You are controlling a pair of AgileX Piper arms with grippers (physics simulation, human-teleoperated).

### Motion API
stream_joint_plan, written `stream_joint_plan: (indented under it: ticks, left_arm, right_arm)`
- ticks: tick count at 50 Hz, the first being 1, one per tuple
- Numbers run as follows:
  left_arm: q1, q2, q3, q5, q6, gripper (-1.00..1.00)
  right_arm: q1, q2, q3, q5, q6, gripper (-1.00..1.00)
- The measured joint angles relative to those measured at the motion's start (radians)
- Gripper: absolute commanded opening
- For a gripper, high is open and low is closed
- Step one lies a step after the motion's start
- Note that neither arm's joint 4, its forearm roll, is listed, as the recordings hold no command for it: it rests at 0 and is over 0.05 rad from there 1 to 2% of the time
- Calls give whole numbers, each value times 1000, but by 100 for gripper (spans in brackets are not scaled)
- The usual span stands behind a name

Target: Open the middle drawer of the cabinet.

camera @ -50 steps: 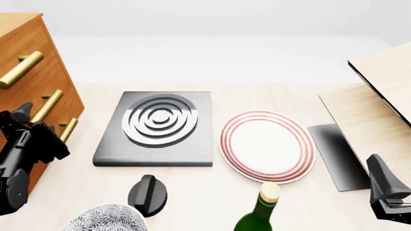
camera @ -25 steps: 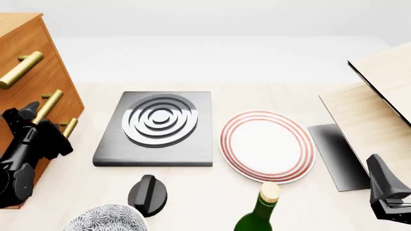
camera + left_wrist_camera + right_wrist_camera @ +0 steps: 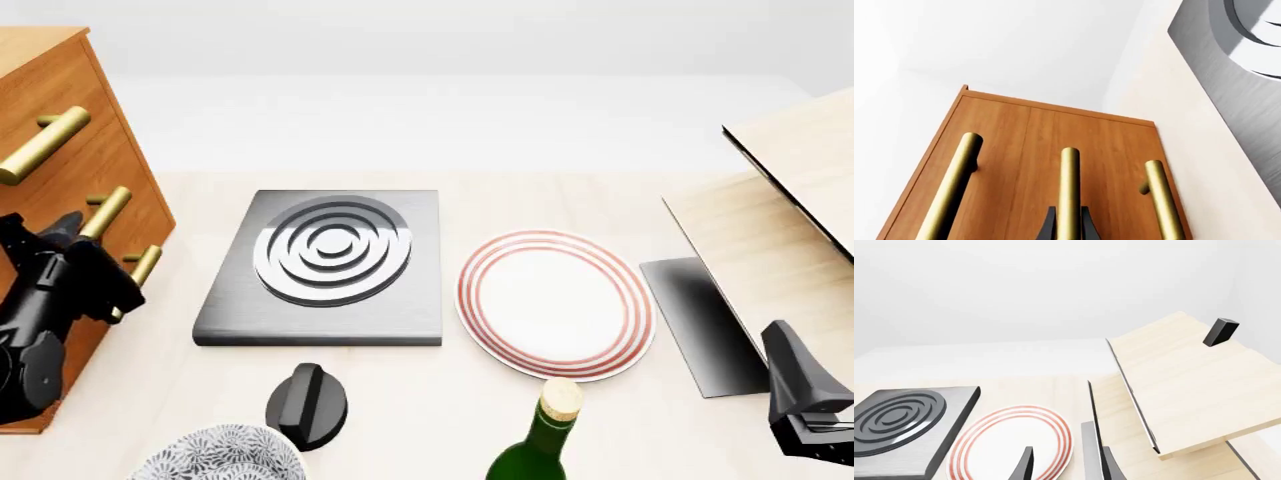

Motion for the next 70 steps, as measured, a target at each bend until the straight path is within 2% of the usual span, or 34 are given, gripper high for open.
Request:
stream_joint_plan:
  ticks: [12, 31, 52, 70]
  left_arm:
    - [-6, -43, 24, 25, 24, -100]
    - [-89, -123, 84, 61, 74, -100]
    - [-132, -104, 96, 29, 73, -100]
    - [-238, -138, 114, 45, 54, -100]
  right_arm:
    - [0, 0, 0, 0, 0, 100]
    - [0, 0, 0, 0, 0, 100]
    - [0, 0, 0, 0, 0, 100]
    - [0, 0, 0, 0, 0, 100]
